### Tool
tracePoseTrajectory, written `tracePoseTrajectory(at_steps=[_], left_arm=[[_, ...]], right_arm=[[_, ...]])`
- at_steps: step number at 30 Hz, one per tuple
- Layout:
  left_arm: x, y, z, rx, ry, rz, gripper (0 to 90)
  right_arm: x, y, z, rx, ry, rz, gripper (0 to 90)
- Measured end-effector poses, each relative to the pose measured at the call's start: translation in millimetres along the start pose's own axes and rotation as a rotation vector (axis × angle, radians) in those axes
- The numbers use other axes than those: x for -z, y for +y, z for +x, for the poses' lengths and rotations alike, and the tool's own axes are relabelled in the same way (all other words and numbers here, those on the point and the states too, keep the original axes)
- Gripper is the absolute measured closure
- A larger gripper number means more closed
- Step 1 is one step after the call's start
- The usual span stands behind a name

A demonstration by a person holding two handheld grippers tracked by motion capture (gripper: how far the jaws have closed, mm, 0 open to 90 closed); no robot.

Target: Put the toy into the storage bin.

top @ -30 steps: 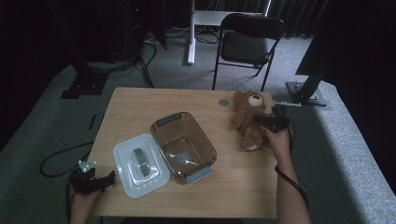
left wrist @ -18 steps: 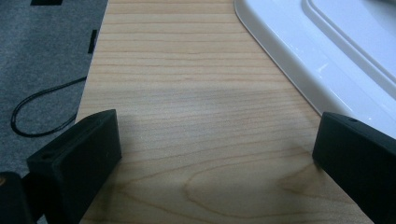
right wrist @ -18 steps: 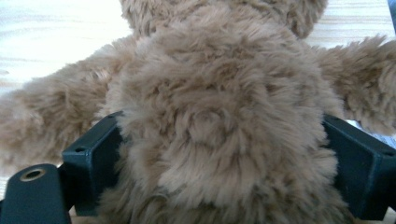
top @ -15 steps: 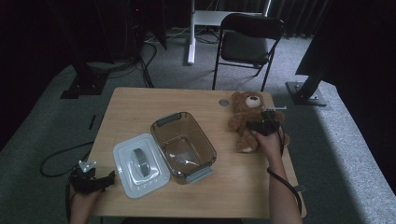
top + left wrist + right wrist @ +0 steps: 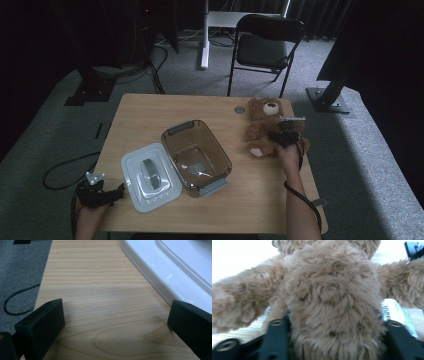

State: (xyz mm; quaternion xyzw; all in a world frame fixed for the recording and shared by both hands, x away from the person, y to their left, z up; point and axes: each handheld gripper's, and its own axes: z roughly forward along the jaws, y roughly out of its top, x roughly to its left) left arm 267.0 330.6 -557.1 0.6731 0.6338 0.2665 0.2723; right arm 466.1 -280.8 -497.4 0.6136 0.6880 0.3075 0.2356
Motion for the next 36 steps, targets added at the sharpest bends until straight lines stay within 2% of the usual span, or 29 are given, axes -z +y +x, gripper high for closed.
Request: tracePoseTrajectory(at_steps=[1,6,8,9,12,19,20,21,22,25,28,29,30,31,32,33,36], left_arm=[[-0.1,0.2,-1.5,-0.002,0.001,0.001,1.8],[-0.5,0.7,-5.4,-0.014,-0.012,0.001,1.8],[-1.3,1.5,-7.5,-0.015,-0.016,0.000,1.8],[-2.2,2.5,-8.6,-0.016,-0.017,0.001,1.8],[-2.6,2.9,-9.3,-0.015,-0.016,0.000,1.8],[-3.8,4.3,-15.5,-0.023,-0.022,0.000,1.8],[-4.2,4.9,-17.1,-0.023,-0.022,0.002,1.8],[-4.2,4.9,-17.1,-0.023,-0.022,0.002,1.8],[-5.0,5.5,-18.6,-0.026,-0.025,-0.001,1.8],[-5.6,6.3,-20.4,-0.030,-0.027,0.001,1.8],[-6.7,7.6,-24.3,-0.037,-0.035,0.002,1.8],[-6.7,7.6,-24.3,-0.037,-0.035,0.002,1.8],[-7.0,7.9,-25.4,-0.038,-0.036,0.002,1.8],[-7.5,8.2,-26.5,-0.041,-0.040,-0.001,1.8],[-8.0,9.1,-28.2,-0.050,-0.045,0.002,1.8],[-8.0,9.1,-28.2,-0.050,-0.045,0.002,1.8],[-9.5,10.6,-31.5,-0.054,-0.050,0.002,1.8]], right_arm=[[3.2,2.2,0.9,0.006,0.004,-0.002,56.7],[11.2,3.7,-0.4,-0.021,0.017,-0.023,61.4],[14.5,2.1,-3.1,-0.033,0.036,-0.036,62.1],[19.0,0.7,-7.3,-0.058,0.069,-0.036,63.5],[23.3,0.1,-9.8,-0.054,0.084,-0.037,63.8],[44.8,1.9,-10.1,-0.038,0.085,-0.077,64.8],[52.7,4.5,-7.5,-0.023,0.083,-0.093,64.8],[52.7,4.5,-7.5,-0.023,0.083,-0.093,64.8],[60.6,7.8,-4.1,-0.001,0.074,-0.109,64.7],[68.1,11.4,-1.8,0.000,0.077,-0.114,64.7],[83.4,16.2,3.0,0.024,0.111,-0.132,64.6],[83.4,16.2,3.0,0.024,0.111,-0.132,64.6],[92.5,18.1,6.6,0.038,0.130,-0.146,64.6],[92.5,18.1,6.6,0.038,0.130,-0.146,64.6],[101.9,20.5,11.2,0.044,0.145,-0.165,64.6],[101.9,20.5,11.2,0.044,0.145,-0.165,64.6],[121.3,26.7,23.1,0.052,0.173,-0.200,64.5]])
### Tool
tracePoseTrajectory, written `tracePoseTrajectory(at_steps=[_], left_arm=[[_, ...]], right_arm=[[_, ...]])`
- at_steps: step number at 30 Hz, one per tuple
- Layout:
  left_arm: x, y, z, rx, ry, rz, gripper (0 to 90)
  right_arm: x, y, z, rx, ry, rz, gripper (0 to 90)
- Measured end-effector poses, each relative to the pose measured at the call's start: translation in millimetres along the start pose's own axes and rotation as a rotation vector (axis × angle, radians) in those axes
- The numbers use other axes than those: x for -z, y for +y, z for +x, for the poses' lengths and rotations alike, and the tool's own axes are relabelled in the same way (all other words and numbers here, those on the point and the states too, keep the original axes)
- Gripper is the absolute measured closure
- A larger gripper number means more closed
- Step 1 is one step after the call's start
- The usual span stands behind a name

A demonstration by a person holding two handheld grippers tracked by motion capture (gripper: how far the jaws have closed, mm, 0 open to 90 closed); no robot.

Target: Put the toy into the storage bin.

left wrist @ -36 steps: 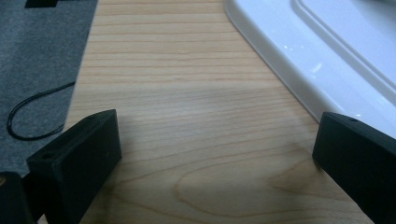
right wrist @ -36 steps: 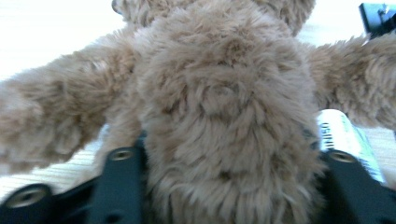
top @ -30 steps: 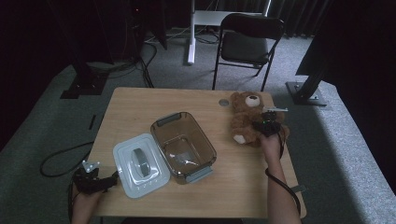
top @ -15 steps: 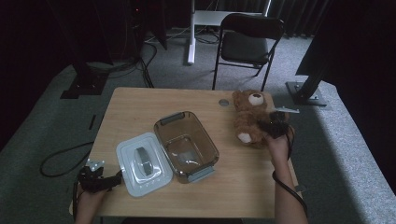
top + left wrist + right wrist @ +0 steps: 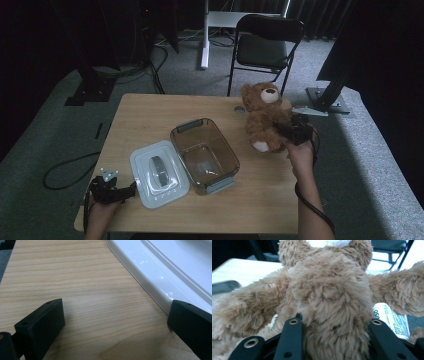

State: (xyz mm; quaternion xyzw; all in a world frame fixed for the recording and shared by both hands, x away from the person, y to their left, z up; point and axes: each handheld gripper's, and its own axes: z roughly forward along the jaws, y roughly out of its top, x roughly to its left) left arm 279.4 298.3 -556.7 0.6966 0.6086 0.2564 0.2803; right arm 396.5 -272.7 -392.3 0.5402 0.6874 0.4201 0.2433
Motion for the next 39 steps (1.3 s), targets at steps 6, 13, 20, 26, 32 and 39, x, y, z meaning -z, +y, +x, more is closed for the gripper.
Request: tracePoseTrajectory(at_steps=[6,13,20,26,32,39], left_arm=[[-0.8,0.9,-2.2,-0.003,-0.001,0.000,1.8],[-1.7,1.9,-2.9,-0.010,-0.007,0.000,1.8],[-1.8,1.9,-2.3,-0.015,-0.013,0.000,1.7],[-1.8,2.0,-2.2,-0.015,-0.013,0.000,1.7],[-1.8,1.9,-2.2,-0.014,-0.013,0.000,1.8],[-1.8,1.8,-2.1,-0.014,-0.012,0.000,1.7]], right_arm=[[14.8,15.4,24.6,0.031,0.036,-0.028,64.5],[29.2,26.8,60.8,0.094,0.103,-0.066,64.4],[31.3,29.4,99.1,0.148,0.204,-0.076,64.4],[18.7,25.5,128.8,0.170,0.270,-0.049,64.3],[7.9,18.1,154.3,0.176,0.335,-0.019,64.1],[-6.0,-1.1,177.3,0.196,0.343,0.025,64.0]])
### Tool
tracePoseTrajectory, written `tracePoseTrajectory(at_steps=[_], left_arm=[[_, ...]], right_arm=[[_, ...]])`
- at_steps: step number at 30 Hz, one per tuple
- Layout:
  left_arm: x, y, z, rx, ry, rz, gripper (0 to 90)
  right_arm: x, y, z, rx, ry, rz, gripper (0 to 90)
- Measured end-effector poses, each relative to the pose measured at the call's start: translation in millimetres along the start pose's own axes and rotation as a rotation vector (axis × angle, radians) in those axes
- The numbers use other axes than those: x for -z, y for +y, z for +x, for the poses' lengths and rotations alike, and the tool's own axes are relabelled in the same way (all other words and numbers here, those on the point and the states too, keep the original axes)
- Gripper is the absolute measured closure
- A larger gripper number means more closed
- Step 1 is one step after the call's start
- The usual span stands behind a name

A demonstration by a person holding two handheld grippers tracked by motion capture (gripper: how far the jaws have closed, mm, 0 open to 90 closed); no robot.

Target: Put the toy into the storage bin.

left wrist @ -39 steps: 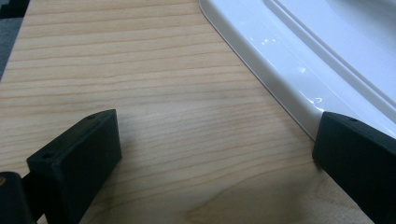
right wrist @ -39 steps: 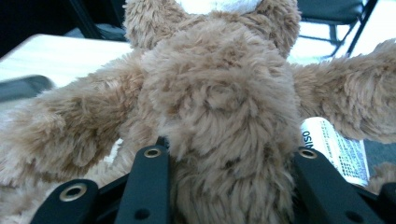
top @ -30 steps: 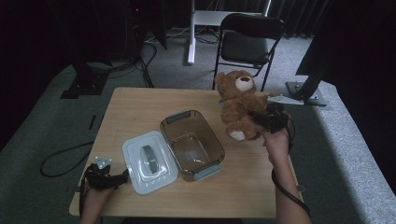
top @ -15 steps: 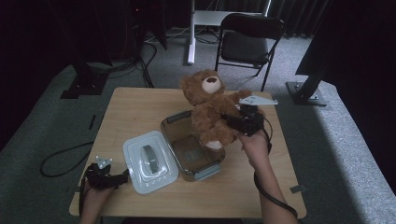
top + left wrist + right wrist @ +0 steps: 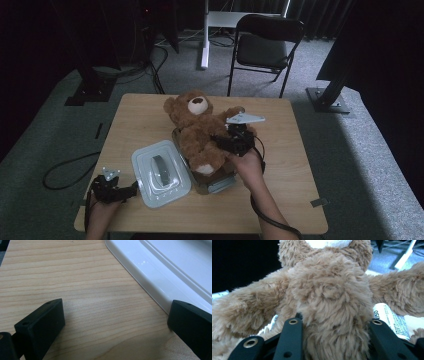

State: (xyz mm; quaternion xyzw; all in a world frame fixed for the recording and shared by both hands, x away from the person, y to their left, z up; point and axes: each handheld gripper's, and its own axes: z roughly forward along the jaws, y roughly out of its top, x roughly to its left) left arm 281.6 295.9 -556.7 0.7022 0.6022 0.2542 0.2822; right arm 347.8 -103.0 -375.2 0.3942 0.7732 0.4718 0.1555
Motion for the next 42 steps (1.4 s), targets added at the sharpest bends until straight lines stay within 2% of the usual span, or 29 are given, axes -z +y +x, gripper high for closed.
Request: tracePoseTrajectory(at_steps=[4,6,11,16,18,20,24,26,28,29,30,32,36,39,42], left_arm=[[0.2,-0.3,0.0,0.001,0.001,-0.001,1.8],[0.3,-0.3,0.0,0.002,0.001,-0.001,1.8],[0.4,-0.5,-0.1,0.002,0.002,0.000,1.8],[0.9,-0.9,-0.3,0.002,0.003,0.001,1.8],[0.9,-0.9,-0.3,0.003,0.003,0.001,1.7],[0.9,-0.8,-0.3,0.003,0.003,0.001,1.8],[0.9,-0.8,-0.3,0.003,0.003,0.001,1.7],[0.7,-0.9,-0.5,0.005,0.002,-0.001,1.7],[1.0,-0.9,-0.3,0.002,0.002,0.002,1.8],[1.0,-0.9,-0.3,0.002,0.002,0.002,1.8],[1.0,-0.9,-0.3,0.001,0.002,0.002,1.8],[1.0,-0.9,-0.3,0.001,0.002,0.002,1.8],[1.0,-1.0,-0.3,0.002,0.002,0.001,1.8],[1.2,-1.2,0.0,-0.001,0.000,0.001,1.8],[1.4,-1.5,-0.1,-0.001,-0.001,0.001,1.8]], right_arm=[[-14.2,-16.3,2.7,0.005,0.004,0.056,62.5],[-17.8,-24.4,2.9,-0.005,0.003,0.063,61.9],[-22.1,-39.7,9.3,0.030,-0.022,0.085,60.3],[-28.0,-51.2,12.5,0.034,-0.026,0.102,58.6],[-30.9,-55.3,14.6,0.045,-0.033,0.117,55.8],[-29.8,-55.3,15.7,0.029,-0.034,0.115,48.8],[-17.8,-43.4,14.8,-0.017,0.002,0.094,32.8],[-9.3,-34.7,14.0,-0.031,0.009,0.061,32.0],[-2.3,-24.7,13.6,-0.020,-0.008,0.026,28.4],[1.3,-17.6,12.2,-0.034,-0.017,0.002,26.9],[4.0,-11.9,10.6,-0.048,-0.005,-0.018,26.8],[6.0,-1.4,8.2,-0.058,-0.005,-0.035,22.1],[-0.9,18.4,3.5,-0.077,0.005,-0.034,17.3],[-10.4,28.0,2.6,-0.083,0.034,-0.021,12.5],[-20.2,34.7,4.1,-0.073,0.027,-0.010,13.7]])
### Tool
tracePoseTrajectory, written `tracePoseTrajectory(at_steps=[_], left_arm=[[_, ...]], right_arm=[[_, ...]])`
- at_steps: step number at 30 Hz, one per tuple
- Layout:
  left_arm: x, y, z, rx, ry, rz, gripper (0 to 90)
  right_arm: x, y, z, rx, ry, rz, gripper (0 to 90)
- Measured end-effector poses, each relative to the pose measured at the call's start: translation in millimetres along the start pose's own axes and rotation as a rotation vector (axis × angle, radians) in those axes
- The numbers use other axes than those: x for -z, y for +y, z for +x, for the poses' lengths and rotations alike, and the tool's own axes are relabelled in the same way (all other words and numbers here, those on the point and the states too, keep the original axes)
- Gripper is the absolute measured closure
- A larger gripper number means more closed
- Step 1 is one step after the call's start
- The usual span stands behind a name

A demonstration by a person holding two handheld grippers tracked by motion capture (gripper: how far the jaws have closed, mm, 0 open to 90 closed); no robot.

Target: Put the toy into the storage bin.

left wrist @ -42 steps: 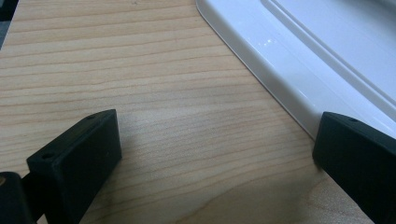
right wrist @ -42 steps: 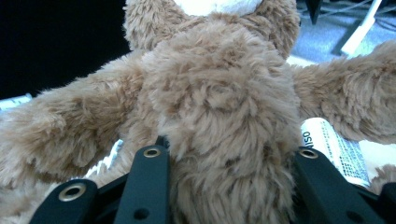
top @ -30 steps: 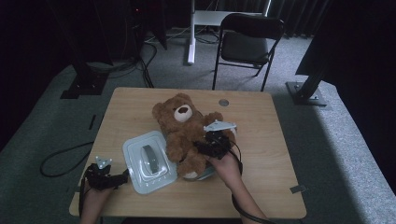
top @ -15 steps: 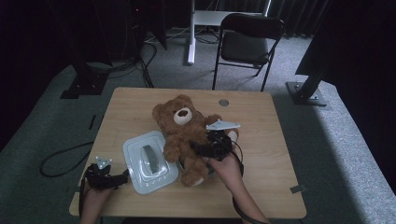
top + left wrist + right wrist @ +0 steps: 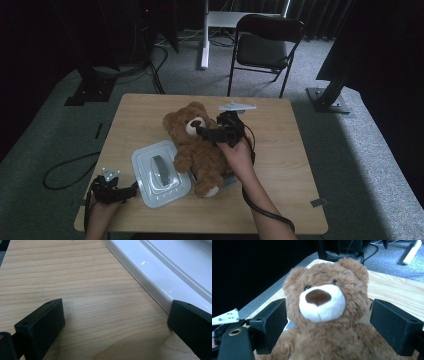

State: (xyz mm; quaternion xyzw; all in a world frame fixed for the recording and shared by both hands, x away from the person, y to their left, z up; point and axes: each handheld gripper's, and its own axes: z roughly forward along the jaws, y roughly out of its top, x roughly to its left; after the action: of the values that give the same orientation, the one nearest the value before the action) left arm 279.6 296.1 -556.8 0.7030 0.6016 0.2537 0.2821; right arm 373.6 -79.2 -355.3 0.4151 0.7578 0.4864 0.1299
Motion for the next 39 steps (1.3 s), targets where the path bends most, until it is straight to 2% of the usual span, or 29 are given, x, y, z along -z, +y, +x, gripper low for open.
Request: tracePoseTrajectory(at_steps=[2,6,10,14,18,21,24,26,30,39], left_arm=[[0.0,-0.1,-0.1,0.000,0.000,-0.001,1.8],[0.1,-0.2,-0.1,0.000,0.000,-0.001,1.8],[0.2,-0.3,0.2,-0.002,-0.002,-0.001,1.8],[0.2,-0.3,0.2,-0.001,-0.002,-0.001,1.8],[0.2,-0.4,0.2,-0.002,-0.002,-0.002,1.8],[0.5,-0.7,0.3,-0.004,-0.006,-0.002,1.8],[0.4,-0.7,0.4,-0.005,-0.005,-0.002,1.8],[0.5,-0.7,0.4,-0.005,-0.006,-0.001,1.8],[0.5,-0.7,0.4,-0.006,-0.005,-0.002,1.8],[0.7,-1.0,0.2,-0.005,-0.007,-0.002,1.7]], right_arm=[[-7.2,3.6,-0.2,0.029,0.001,0.010,13.8],[-17.0,9.1,-2.6,0.011,0.007,0.013,18.5],[-33.3,18.0,-3.7,0.035,-0.009,0.027,19.1],[-42.8,24.0,-1.0,0.000,0.002,0.064,12.2],[-52.0,25.4,2.1,-0.012,0.036,0.090,12.0],[-62.6,21.6,1.1,-0.011,0.033,0.122,12.0],[-70.3,15.8,-1.5,0.009,0.007,0.127,14.5],[-70.7,13.1,-4.0,0.004,-0.001,0.115,19.3],[-71.9,9.2,-4.4,0.001,-0.011,0.116,22.7],[-73.3,-6.3,0.7,0.020,-0.024,0.165,25.7]])
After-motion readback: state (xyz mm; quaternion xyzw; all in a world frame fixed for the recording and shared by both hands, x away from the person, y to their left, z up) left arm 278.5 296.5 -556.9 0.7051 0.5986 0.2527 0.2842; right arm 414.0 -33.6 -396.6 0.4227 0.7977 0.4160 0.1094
